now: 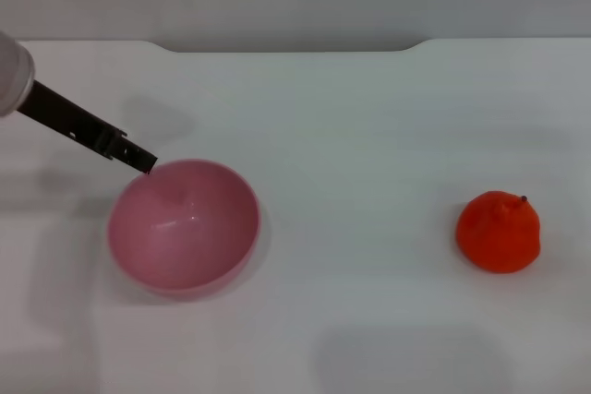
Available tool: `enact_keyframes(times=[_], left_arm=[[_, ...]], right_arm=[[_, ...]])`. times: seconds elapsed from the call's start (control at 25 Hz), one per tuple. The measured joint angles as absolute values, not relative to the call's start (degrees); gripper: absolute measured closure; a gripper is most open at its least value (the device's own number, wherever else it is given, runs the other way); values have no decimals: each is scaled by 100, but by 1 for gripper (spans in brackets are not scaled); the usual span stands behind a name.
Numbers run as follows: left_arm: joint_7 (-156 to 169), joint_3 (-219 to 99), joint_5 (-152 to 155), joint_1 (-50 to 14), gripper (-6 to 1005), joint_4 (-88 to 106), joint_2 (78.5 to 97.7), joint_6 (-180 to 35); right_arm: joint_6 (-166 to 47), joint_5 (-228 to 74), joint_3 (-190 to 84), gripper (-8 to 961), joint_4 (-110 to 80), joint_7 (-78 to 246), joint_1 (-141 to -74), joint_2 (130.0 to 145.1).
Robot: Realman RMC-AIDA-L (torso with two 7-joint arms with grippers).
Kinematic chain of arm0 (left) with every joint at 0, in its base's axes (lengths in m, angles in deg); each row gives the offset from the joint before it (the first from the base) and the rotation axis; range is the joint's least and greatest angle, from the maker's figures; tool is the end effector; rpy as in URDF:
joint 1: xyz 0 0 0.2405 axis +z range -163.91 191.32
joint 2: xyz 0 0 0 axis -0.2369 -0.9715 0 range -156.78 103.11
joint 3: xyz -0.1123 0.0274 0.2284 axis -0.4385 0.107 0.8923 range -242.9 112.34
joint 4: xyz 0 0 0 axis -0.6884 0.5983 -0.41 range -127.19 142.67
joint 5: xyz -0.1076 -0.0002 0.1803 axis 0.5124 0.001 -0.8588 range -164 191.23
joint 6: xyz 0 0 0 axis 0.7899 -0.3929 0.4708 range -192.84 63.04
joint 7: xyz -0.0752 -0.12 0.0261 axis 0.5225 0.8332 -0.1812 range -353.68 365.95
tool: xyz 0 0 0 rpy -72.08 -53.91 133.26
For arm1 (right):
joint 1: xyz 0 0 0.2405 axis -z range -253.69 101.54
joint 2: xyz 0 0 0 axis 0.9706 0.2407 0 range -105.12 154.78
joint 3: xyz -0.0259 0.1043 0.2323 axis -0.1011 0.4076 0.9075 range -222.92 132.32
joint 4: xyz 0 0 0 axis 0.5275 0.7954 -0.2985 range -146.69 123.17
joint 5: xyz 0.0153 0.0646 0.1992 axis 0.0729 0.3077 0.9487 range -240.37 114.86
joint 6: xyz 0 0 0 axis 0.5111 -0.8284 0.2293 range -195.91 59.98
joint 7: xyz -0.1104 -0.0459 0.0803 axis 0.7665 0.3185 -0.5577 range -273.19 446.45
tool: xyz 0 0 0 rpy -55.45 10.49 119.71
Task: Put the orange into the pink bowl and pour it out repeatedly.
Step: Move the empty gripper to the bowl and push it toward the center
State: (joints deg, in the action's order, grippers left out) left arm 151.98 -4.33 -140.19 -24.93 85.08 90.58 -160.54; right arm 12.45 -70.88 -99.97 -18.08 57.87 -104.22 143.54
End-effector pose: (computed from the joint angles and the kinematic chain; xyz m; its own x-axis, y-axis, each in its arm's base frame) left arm -0.1947 0.3773 0.0662 0.6390 0.7668 -0.0605 0.6404 -0.5739 -0.5104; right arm 0.3302 0.3429 0.0829 0.4170 0.4146 -0.8088 -0.8910 0.0105 -0.4540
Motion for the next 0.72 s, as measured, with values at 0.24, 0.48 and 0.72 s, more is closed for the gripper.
enact_keyframes(times=[0.24,0.48,0.72], left_arm=[[15115,-421,-14008,-2462,246,8007,9063,-15736],[15085,-316,-13977,-2430,248,7639,9072,-15446],[15034,-280,-13962,-2398,259,7234,9079,-15090]], right_arm=[[1245,-7088,-10009,388,-1808,5785,-10436,14357],[1246,-7088,-10045,388,-1808,5782,-10466,14354],[1246,-7088,-10049,388,-1819,5781,-10477,14351]])
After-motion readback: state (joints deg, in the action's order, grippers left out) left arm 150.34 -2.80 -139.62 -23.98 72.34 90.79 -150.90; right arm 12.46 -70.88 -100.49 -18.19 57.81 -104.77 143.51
